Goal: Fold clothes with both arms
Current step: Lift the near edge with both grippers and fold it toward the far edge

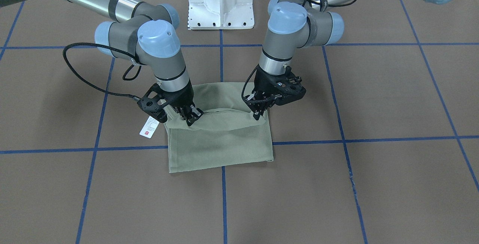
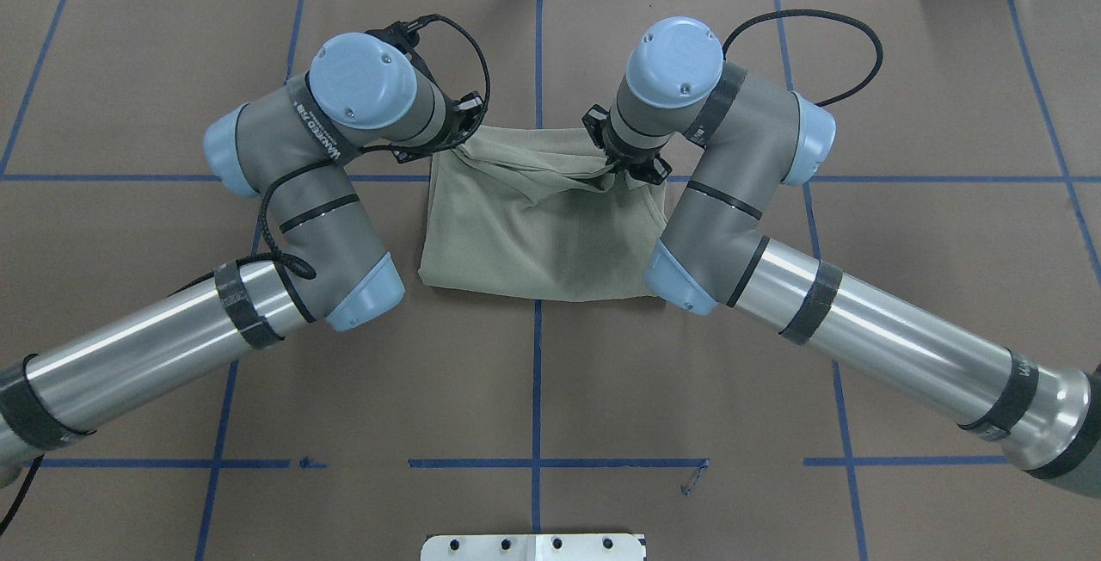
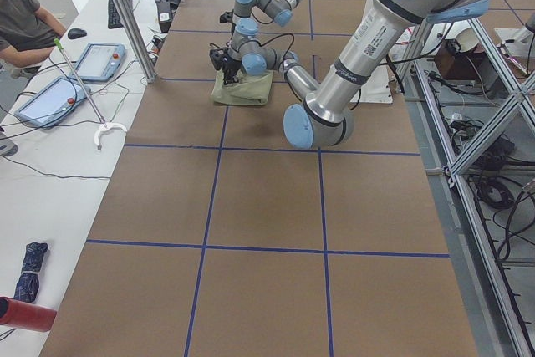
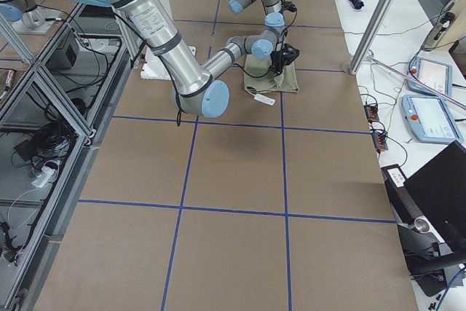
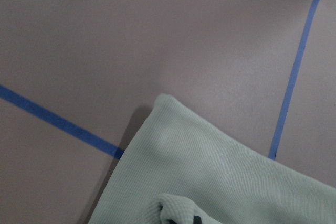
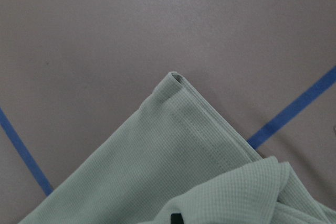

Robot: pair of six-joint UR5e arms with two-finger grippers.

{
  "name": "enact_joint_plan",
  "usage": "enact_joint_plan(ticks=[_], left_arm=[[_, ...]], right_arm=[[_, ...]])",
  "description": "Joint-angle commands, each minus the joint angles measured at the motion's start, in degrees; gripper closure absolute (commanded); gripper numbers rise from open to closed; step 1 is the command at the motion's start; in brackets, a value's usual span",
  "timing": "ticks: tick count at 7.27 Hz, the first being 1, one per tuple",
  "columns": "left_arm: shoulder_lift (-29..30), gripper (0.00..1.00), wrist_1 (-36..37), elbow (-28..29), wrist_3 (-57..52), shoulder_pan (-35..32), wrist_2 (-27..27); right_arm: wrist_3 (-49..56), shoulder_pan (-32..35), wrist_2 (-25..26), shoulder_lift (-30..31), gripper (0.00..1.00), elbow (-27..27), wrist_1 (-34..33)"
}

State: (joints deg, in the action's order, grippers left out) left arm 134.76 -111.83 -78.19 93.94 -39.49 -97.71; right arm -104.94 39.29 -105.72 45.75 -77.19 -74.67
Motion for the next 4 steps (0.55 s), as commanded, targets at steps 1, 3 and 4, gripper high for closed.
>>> enact_joint_plan(ticks=[1,3,4], left_arm=[[1.6,0.0,-0.7,4.3,-6.7,-5.9,-0.1],[1.7,0.0,-0.7,4.7,-8.8,-6.9,-0.8],[1.5,0.0,-1.0,4.5,-9.7,-7.6,-5.6]], right_arm=[[0.2,3.1,-0.1,-1.8,0.0,3.1,1.4],[1.1,4.2,-0.2,-2.9,0.0,4.9,1.4],[5.2,5.6,-2.2,-2.9,0.0,4.8,1.2]])
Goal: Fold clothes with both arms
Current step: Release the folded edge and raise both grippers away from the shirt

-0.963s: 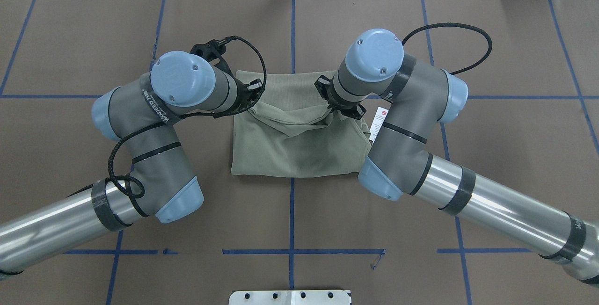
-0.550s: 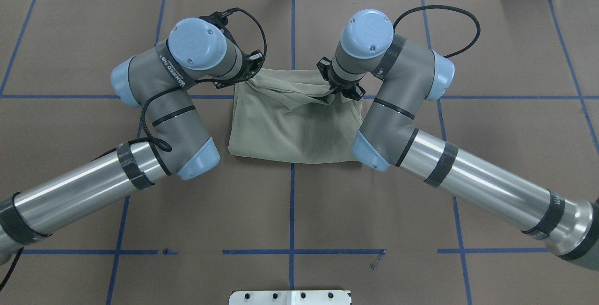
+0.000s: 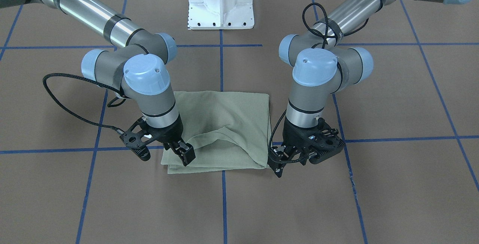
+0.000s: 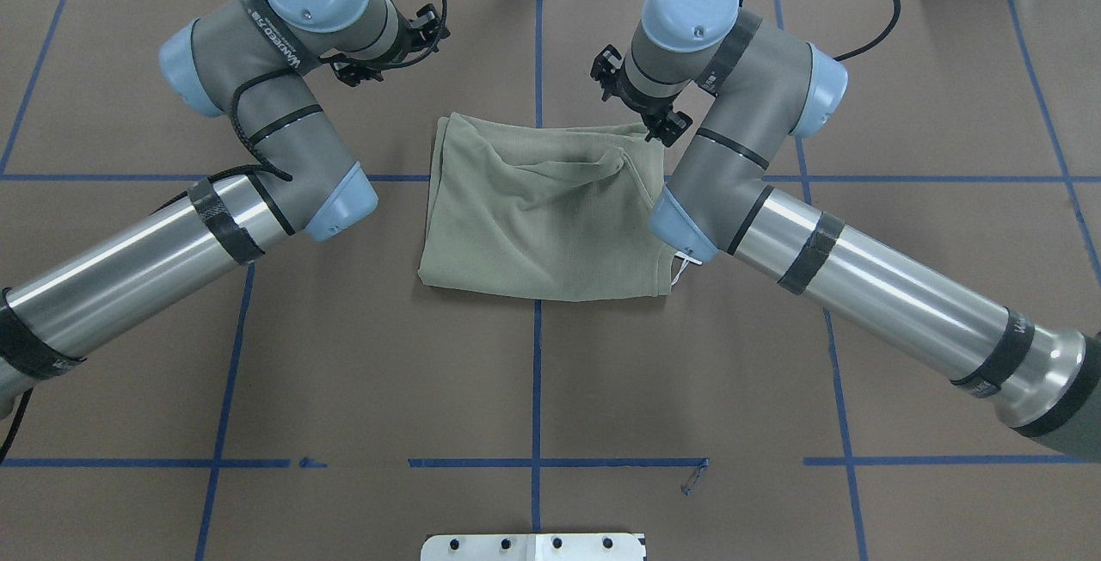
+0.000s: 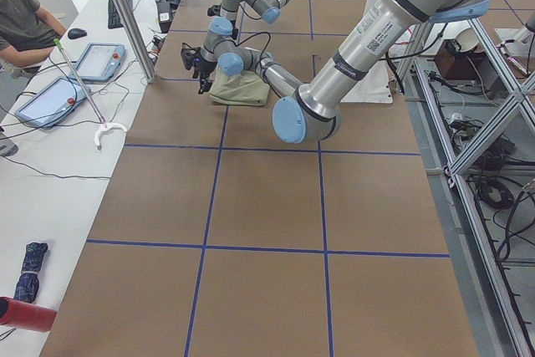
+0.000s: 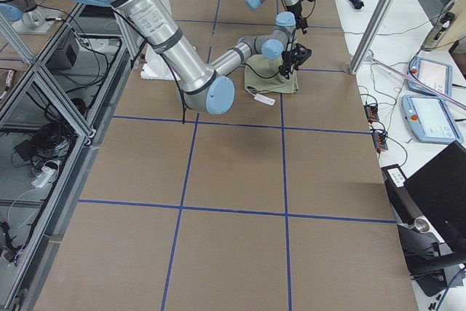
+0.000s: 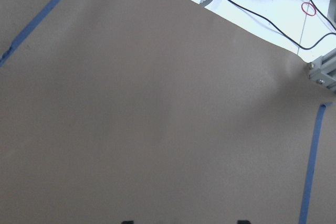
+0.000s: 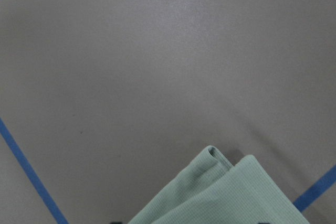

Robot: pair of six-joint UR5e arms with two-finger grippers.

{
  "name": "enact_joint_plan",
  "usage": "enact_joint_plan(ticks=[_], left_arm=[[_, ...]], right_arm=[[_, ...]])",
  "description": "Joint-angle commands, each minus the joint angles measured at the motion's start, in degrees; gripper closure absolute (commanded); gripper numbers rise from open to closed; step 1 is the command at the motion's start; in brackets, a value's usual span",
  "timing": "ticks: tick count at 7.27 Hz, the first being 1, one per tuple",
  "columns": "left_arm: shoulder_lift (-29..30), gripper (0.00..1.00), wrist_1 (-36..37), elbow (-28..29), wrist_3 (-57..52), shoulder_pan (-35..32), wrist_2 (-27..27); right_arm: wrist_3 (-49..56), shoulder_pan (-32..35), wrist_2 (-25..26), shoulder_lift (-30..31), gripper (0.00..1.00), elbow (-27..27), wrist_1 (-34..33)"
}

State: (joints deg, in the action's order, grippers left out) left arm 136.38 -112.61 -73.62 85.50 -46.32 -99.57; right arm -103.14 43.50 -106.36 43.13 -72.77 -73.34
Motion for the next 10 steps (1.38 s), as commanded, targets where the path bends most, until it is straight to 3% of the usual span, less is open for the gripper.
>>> enact_joint_plan(ticks=[1,2,4,6,8,9,10], left_arm=[[-1.4,0.0,0.1,-2.0,-6.7,-1.8,-7.5],[-5.5,0.0,0.1,-6.0,-10.3,-3.6,-10.3],[-13.0,0.0,0.6,-12.7,-23.5,-9.9,-15.5],[-23.8,0.0,1.1,-20.3,-43.1,-17.4,-19.0],[-31.4,0.0,1.1,-20.5,-63.9,-26.2,-20.1],[-34.7,0.0,1.3,-20.1,-76.8,-29.8,-20.1],[-36.3,0.0,5.6,-19.8,-82.5,-32.1,-20.1]], right_arm=[[8.1,4.0,-5.4,0.5,0.0,0.2,-0.8],[13.9,7.1,-9.4,3.9,0.0,-1.7,-0.8],[31.1,12.3,-12.1,15.1,0.0,-8.9,-1.4],[52.1,20.1,-15.8,25.5,0.0,-14.7,-5.0],[79.8,32.7,-21.7,34.5,0.0,-14.7,-7.1],[92.6,38.5,-24.0,36.5,0.0,-14.9,-12.1],[104.7,42.7,-25.1,37.6,0.0,-15.3,-18.0]])
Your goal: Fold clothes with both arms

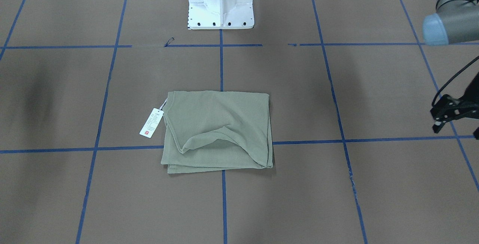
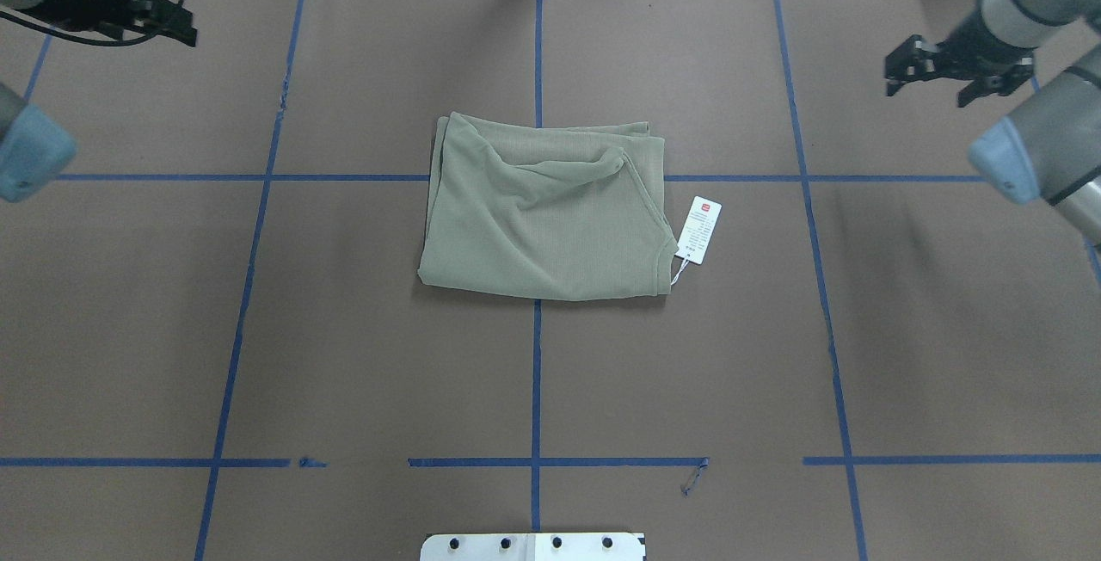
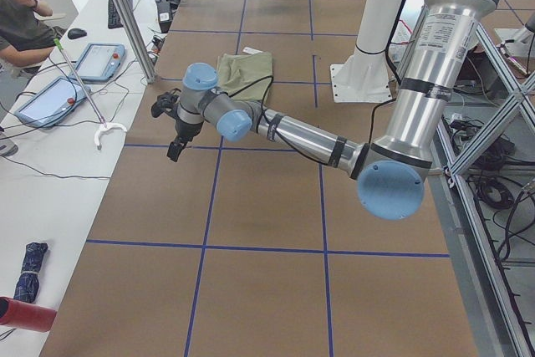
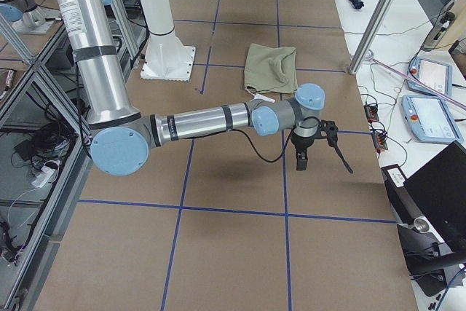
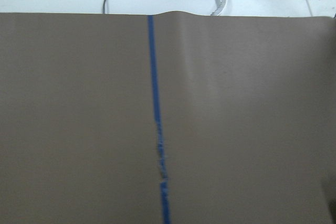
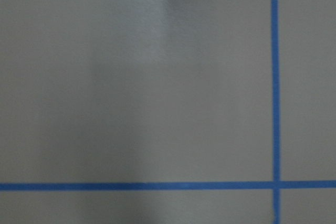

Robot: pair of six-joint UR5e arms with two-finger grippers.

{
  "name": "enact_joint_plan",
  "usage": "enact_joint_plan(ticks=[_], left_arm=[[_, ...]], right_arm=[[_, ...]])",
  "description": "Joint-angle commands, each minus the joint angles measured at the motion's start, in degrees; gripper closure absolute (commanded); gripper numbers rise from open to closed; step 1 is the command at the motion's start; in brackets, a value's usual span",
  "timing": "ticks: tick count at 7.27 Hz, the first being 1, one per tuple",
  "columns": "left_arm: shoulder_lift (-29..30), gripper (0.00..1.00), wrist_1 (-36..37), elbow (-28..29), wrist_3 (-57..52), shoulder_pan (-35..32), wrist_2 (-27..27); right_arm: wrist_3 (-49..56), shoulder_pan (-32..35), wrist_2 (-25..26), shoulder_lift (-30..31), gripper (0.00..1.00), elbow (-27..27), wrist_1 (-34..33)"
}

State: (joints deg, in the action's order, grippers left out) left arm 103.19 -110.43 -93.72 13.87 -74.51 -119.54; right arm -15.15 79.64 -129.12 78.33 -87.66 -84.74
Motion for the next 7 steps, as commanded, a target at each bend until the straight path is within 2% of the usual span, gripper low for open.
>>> enact_joint_plan(ticks=[1,2,3,4,5,7], left_arm=[[-4.6,0.0,6.6,0.5,-18.6,-6.5,-0.2],[-5.8,0.0,10.3,1.2,-24.0,-10.1,-1.0],[-9.1,0.0,10.1,1.1,-23.9,-10.7,-7.1],[-11.5,0.0,8.5,1.8,-23.8,-10.7,-8.9],[-11.5,0.0,7.6,1.8,-24.0,-10.8,-8.5],[-13.5,0.0,7.6,2.2,-23.9,-11.7,-8.2]], right_arm=[[25.2,8.7,-2.4,2.5,0.0,-1.2,-12.7],[27.3,9.2,-2.5,2.9,0.0,-1.8,-15.1],[26.8,9.3,-4.5,4.9,0.0,-1.5,-14.6],[26.4,9.2,-5.8,4.4,0.0,-1.5,-13.5],[25.4,9.5,-5.7,4.6,0.0,-3.2,-13.5],[21.9,9.5,-4.1,5.8,0.0,-2.4,-13.5]])
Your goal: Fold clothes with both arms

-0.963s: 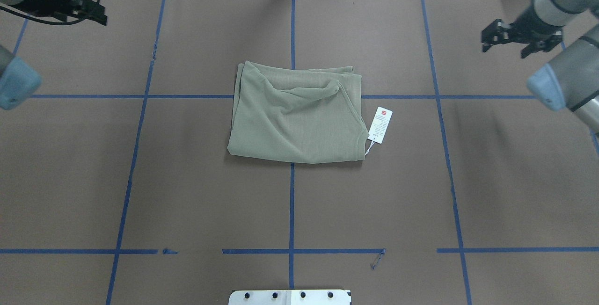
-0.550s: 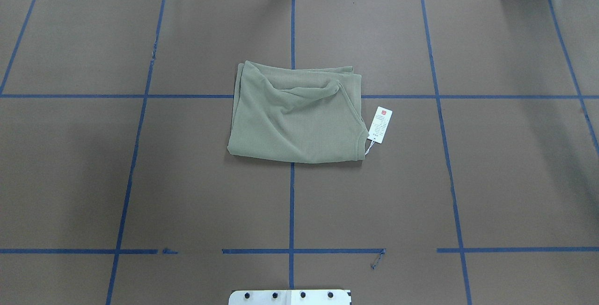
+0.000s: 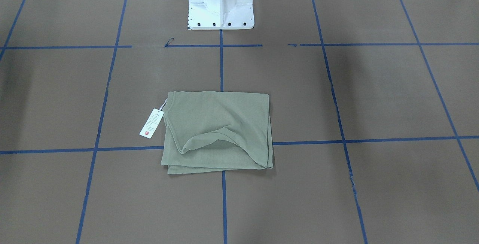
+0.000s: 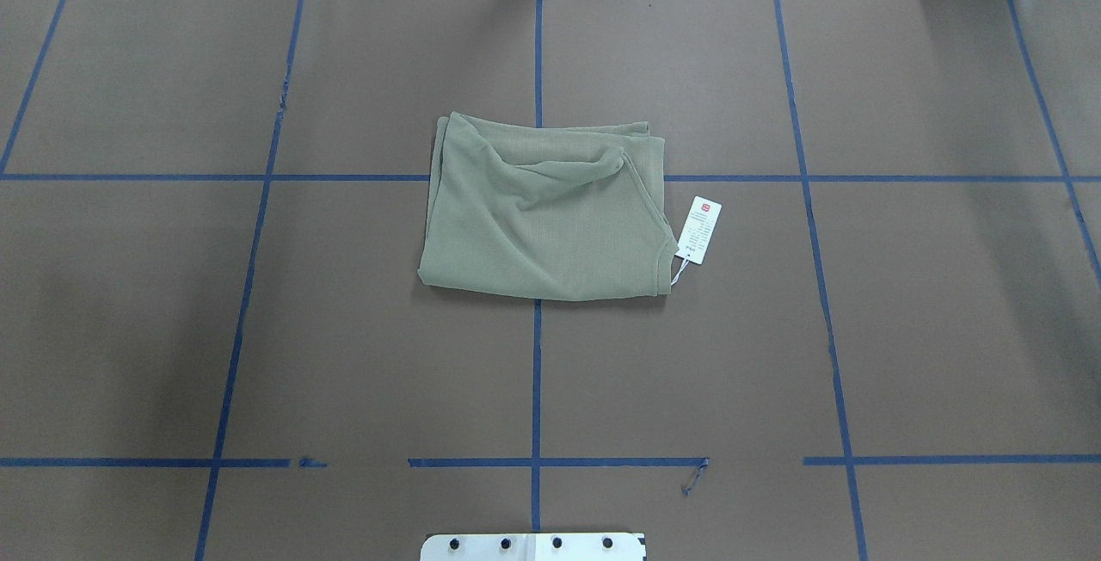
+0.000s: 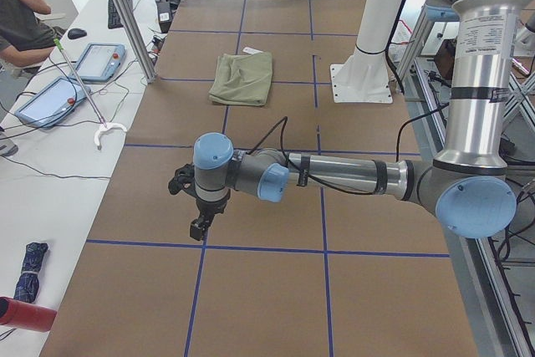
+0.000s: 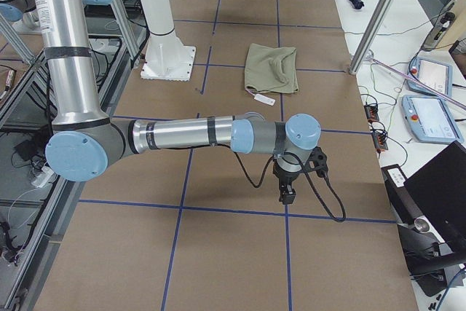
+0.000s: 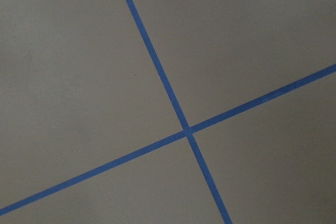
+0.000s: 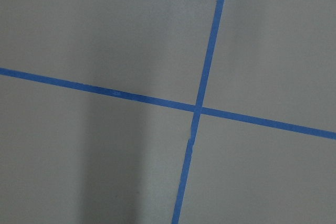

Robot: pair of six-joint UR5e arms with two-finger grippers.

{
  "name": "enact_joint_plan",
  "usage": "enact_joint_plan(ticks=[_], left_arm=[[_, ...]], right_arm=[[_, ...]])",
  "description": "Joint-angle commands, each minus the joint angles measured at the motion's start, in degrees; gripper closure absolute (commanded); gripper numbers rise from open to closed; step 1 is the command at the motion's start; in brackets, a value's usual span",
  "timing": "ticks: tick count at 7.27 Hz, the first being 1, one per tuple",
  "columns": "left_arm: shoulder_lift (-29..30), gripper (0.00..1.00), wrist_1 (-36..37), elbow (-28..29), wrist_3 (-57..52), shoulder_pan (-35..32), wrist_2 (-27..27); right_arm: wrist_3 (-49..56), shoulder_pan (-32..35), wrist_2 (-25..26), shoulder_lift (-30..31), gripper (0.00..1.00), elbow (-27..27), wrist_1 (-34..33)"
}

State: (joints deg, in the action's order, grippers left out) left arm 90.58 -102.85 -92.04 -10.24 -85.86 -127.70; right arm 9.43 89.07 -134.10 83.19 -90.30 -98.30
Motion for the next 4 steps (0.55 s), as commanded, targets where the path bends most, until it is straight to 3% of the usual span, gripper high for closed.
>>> enact_joint_plan(ticks=[1,2,4], left_arm=[[-1.4,0.0,1.6,0.8,0.2,-0.4,-0.3],[-1.7,0.0,5.5,0.4,-0.3,-0.8,-0.9],[-4.3,0.0,6.2,-2.3,-0.4,-2.3,-1.4]], right_arm=[[-5.3,0.1,0.4,1.5,0.0,-0.1,-0.1],[-5.4,0.1,0.2,2.0,0.0,0.2,-0.1],[-5.5,0.1,-1.0,2.2,0.0,0.0,-0.1]])
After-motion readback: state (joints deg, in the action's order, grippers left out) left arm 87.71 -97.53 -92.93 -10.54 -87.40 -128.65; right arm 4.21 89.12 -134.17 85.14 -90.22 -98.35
